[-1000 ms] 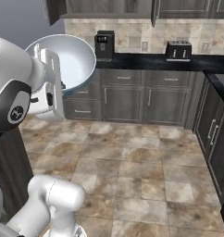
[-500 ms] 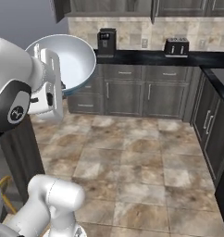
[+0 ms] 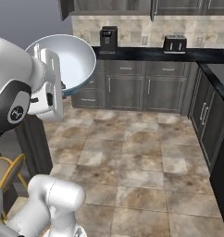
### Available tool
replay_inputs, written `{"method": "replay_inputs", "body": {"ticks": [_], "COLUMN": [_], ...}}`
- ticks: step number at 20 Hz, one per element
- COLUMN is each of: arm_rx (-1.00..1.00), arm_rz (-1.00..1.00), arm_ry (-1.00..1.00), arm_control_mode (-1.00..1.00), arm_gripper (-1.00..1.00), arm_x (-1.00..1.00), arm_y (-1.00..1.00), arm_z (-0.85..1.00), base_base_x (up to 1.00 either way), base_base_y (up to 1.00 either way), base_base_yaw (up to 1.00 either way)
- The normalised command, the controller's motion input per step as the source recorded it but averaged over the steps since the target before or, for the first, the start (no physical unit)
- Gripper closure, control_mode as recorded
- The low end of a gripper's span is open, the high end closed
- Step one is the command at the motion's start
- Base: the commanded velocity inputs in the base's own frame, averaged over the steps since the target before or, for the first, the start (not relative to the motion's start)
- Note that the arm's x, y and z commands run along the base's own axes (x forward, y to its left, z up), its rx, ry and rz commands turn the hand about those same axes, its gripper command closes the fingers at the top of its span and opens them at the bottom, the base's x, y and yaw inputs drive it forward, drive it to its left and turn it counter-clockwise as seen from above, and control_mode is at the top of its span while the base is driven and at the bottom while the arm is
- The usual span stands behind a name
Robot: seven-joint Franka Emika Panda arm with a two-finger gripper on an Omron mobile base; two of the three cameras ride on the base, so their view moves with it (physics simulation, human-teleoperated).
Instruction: Move the bowls from the cabinet to the plates on the dining table.
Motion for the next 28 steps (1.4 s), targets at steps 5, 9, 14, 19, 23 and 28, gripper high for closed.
{"method": "replay_inputs", "body": {"ticks": [5,9,14,19,23,28], "arm_rx": [0.00,0.00,0.00,0.00,0.00,0.00], "arm_rz": [0.00,0.00,0.00,0.00,0.00,0.00], "arm_ry": [0.00,0.00,0.00,0.00,0.00,0.00], "arm_control_mode": [1.00,1.00,1.00,1.00,1.00,1.00], "arm_gripper": [1.00,1.00,1.00,1.00,1.00,1.00], "arm_x": [0.00,0.00,0.00,0.00,0.00,0.00], "arm_y": [0.00,0.00,0.00,0.00,0.00,0.00], "arm_z": [0.00,0.00,0.00,0.00,0.00,0.00], "base_base_x": [-0.62,-0.36,-0.09,-0.01,0.00,0.00], "base_base_y": [-0.03,0.00,-0.01,0.00,0.00,0.00], "base_base_yaw": [0.01,0.15,0.24,0.25,0.25,0.25]}}
